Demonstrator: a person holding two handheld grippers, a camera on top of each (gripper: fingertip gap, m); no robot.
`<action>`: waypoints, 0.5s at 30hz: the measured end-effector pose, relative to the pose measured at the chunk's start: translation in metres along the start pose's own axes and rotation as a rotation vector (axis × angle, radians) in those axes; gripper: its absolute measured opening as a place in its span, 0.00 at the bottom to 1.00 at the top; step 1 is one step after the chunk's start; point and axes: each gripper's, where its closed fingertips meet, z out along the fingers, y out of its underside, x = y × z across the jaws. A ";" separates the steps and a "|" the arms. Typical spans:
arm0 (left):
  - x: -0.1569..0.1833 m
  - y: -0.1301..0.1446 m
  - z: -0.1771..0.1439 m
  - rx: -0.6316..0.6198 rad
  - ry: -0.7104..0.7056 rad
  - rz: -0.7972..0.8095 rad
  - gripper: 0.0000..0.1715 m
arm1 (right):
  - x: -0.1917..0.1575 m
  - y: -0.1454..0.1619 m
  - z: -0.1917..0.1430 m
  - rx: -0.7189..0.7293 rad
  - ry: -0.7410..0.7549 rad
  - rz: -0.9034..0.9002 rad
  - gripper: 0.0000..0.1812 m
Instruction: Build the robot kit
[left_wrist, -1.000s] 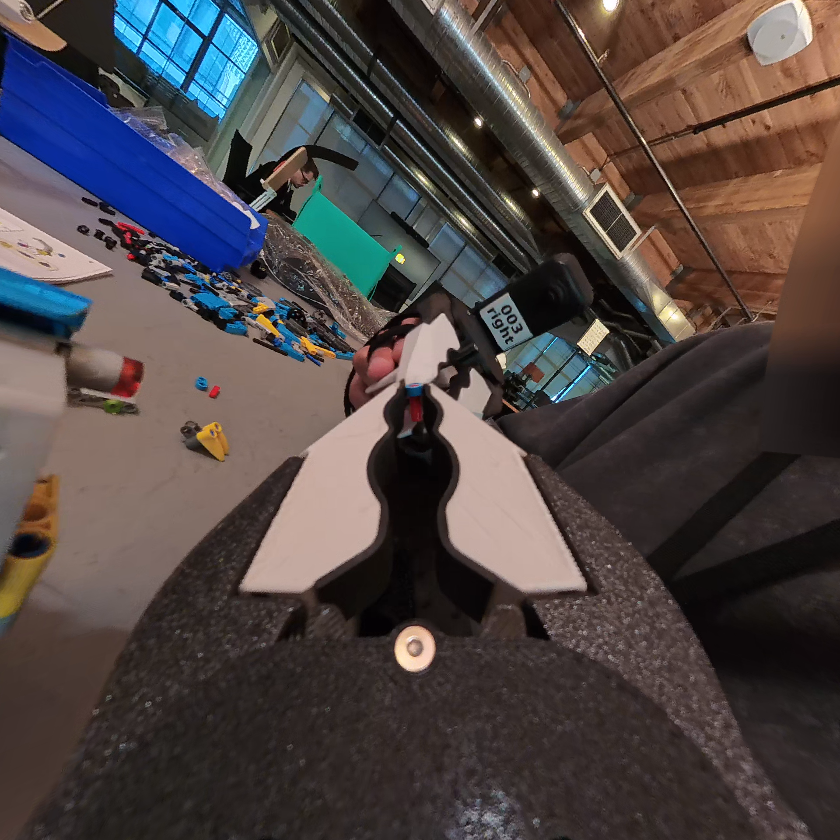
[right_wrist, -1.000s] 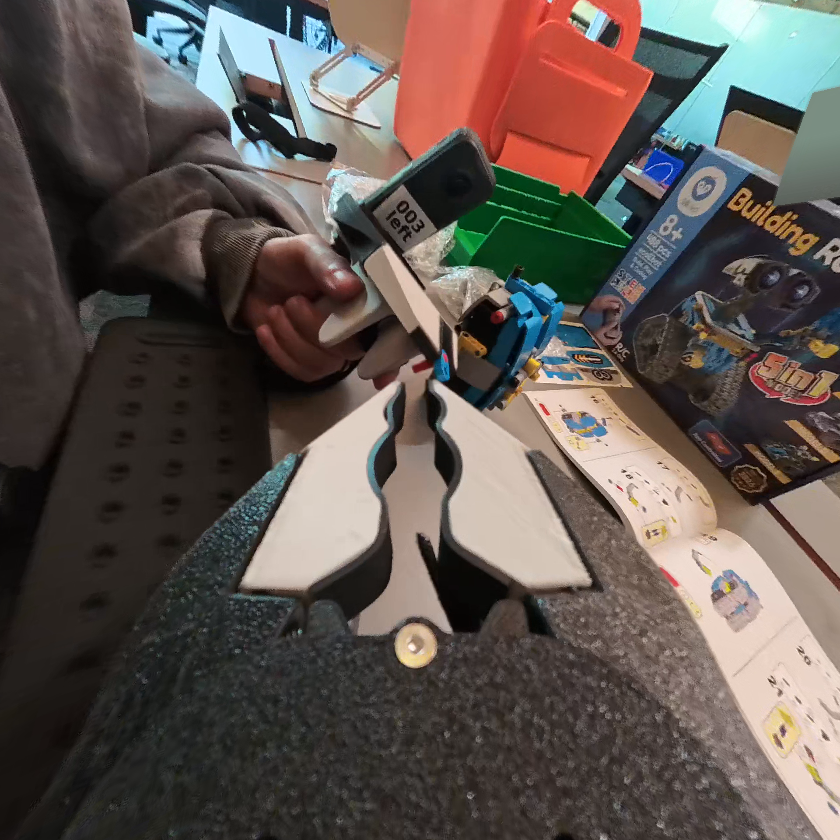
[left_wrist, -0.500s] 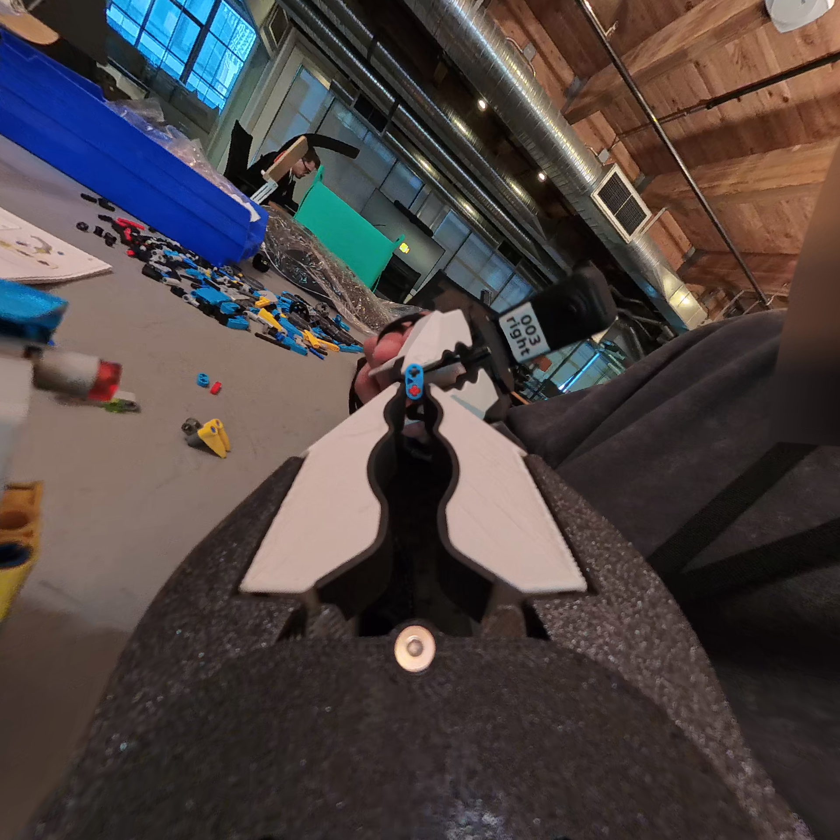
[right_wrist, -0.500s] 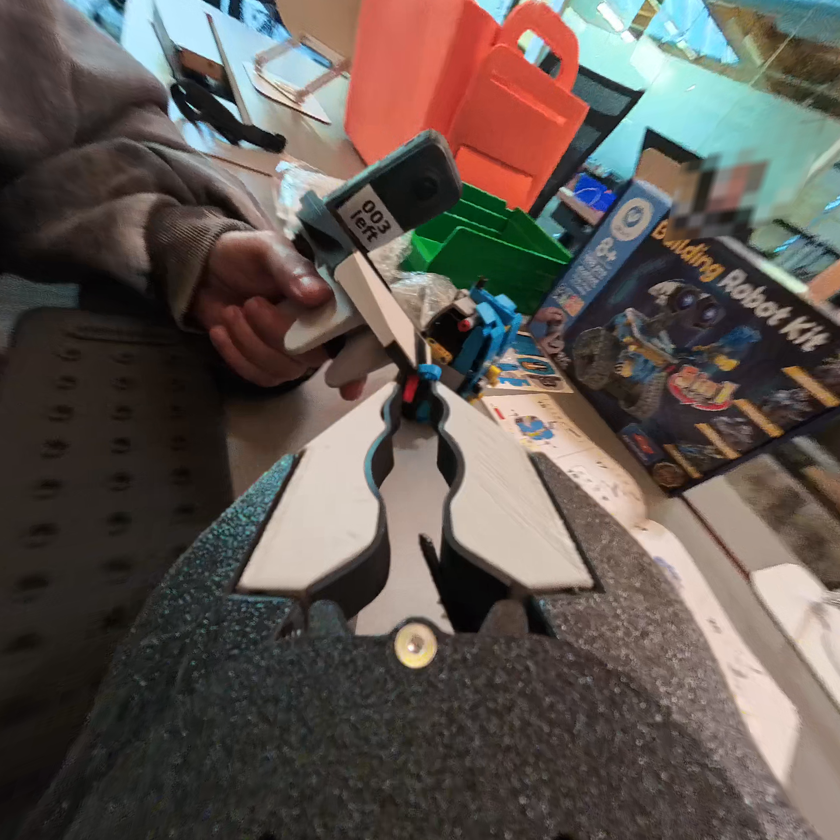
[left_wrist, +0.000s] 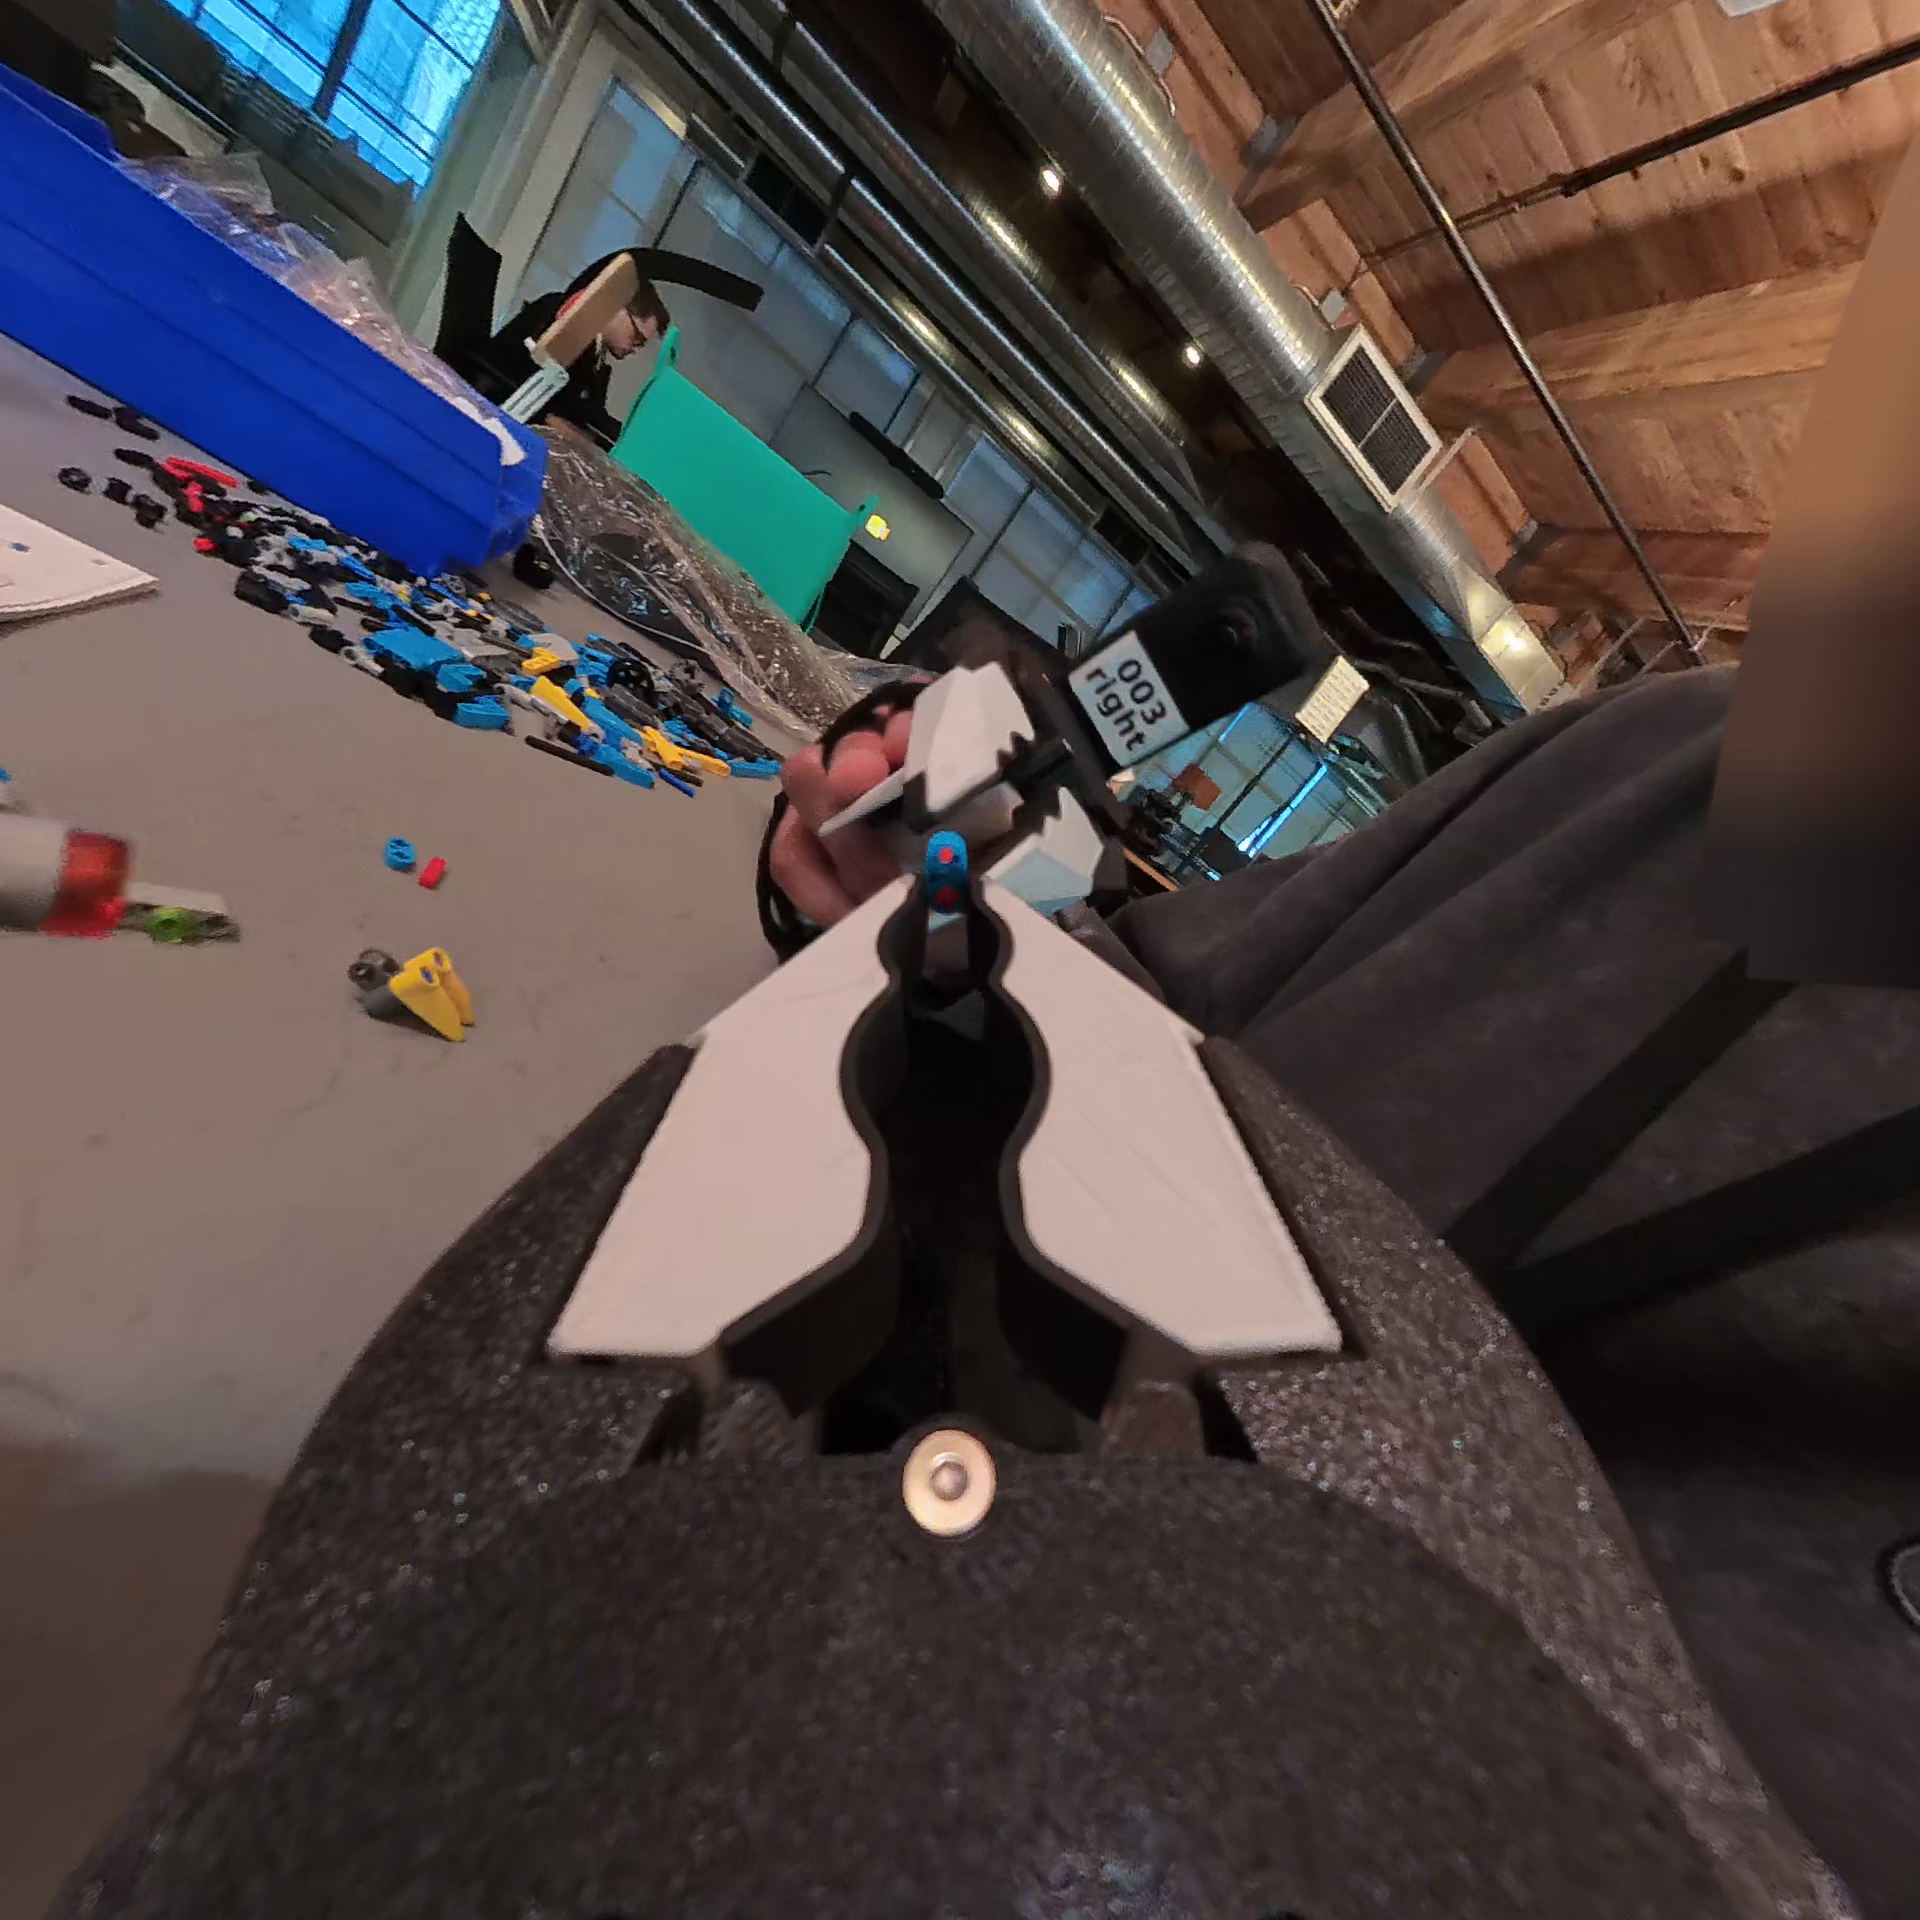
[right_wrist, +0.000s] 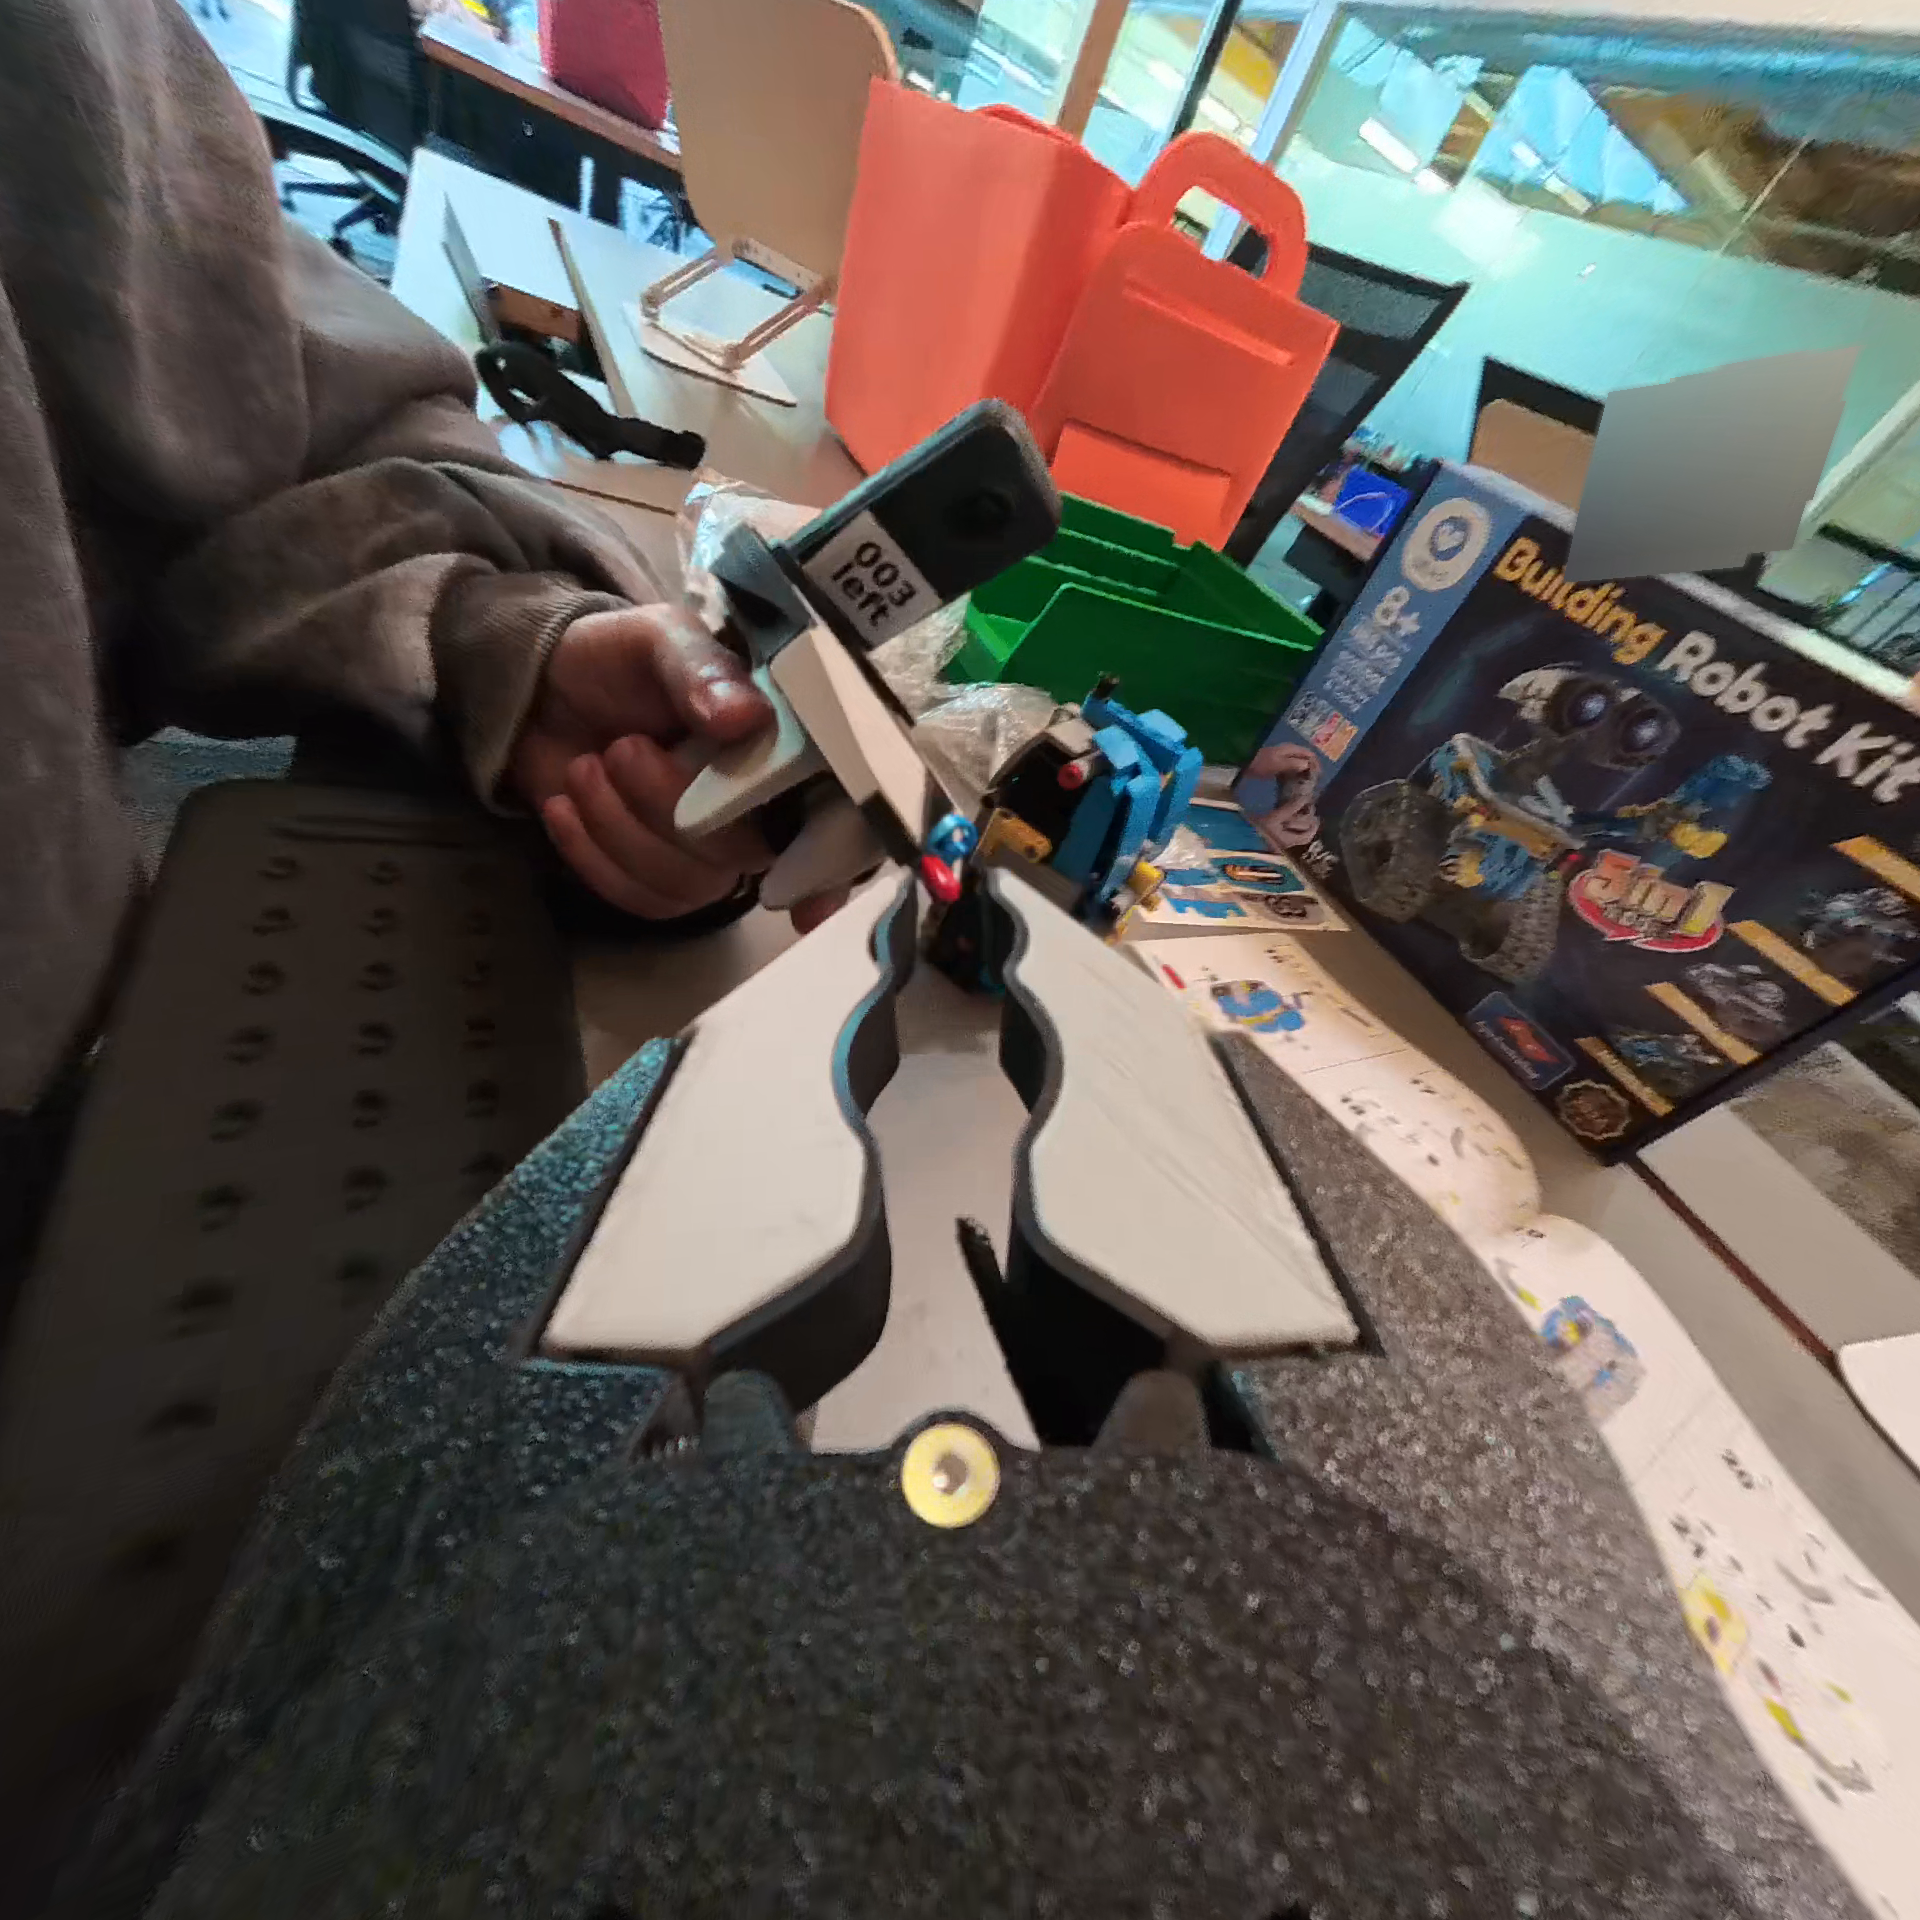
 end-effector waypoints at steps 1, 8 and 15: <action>0.001 0.002 0.001 -0.010 0.006 0.005 0.03 | -0.002 0.002 0.000 -0.007 -0.012 -0.006 0.06; 0.007 0.011 0.004 -0.073 0.073 -0.040 0.03 | -0.013 0.006 -0.001 -0.034 -0.067 -0.050 0.02; 0.004 0.008 0.004 -0.062 0.058 -0.034 0.06 | -0.020 0.015 -0.003 -0.085 -0.119 -0.061 0.02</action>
